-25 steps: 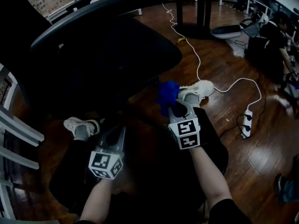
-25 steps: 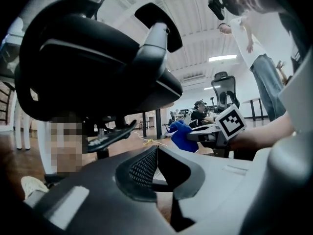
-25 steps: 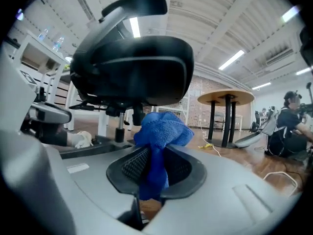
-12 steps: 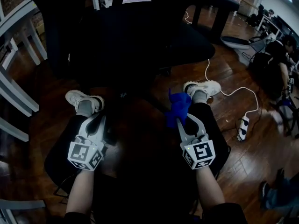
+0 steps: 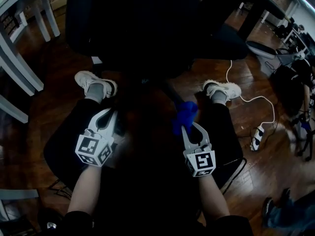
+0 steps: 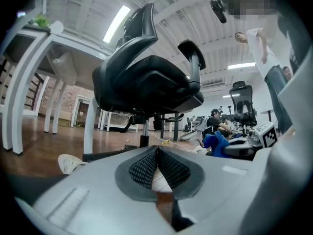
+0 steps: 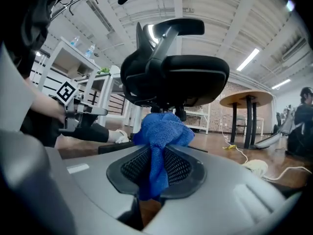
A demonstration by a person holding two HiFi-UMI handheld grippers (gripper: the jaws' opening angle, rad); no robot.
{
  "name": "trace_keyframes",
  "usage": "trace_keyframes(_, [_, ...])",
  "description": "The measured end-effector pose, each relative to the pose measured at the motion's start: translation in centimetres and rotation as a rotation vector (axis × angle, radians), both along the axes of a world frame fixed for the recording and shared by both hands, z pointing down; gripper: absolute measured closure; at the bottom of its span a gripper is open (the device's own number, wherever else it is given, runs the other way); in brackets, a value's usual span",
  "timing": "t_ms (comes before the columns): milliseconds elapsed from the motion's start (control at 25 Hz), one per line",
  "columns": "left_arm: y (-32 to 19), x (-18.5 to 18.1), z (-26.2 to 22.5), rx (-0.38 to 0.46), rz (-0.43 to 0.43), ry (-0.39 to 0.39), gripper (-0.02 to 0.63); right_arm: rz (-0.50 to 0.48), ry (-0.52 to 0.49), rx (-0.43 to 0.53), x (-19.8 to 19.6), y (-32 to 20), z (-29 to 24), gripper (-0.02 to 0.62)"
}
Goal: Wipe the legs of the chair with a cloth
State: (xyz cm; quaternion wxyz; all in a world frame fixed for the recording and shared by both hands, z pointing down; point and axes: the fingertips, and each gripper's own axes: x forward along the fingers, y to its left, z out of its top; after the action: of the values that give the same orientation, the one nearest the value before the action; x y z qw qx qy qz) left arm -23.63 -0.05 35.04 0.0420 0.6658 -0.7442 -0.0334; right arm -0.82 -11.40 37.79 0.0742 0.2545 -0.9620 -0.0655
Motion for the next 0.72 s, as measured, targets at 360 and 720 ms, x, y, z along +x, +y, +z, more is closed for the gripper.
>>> trace_keyframes(360, [0.5,0.5,-0.2,-0.007,0.007,-0.014,0.601,0.023,-0.075,-0.035,0.0,-0.1,-1.7,0.511])
trace_keyframes(720, [0.9,0.2,0.4,-0.027,-0.013,-0.011,0.601,0.037,-0.065,-0.037,-0.2,-0.2,-1.5,0.512])
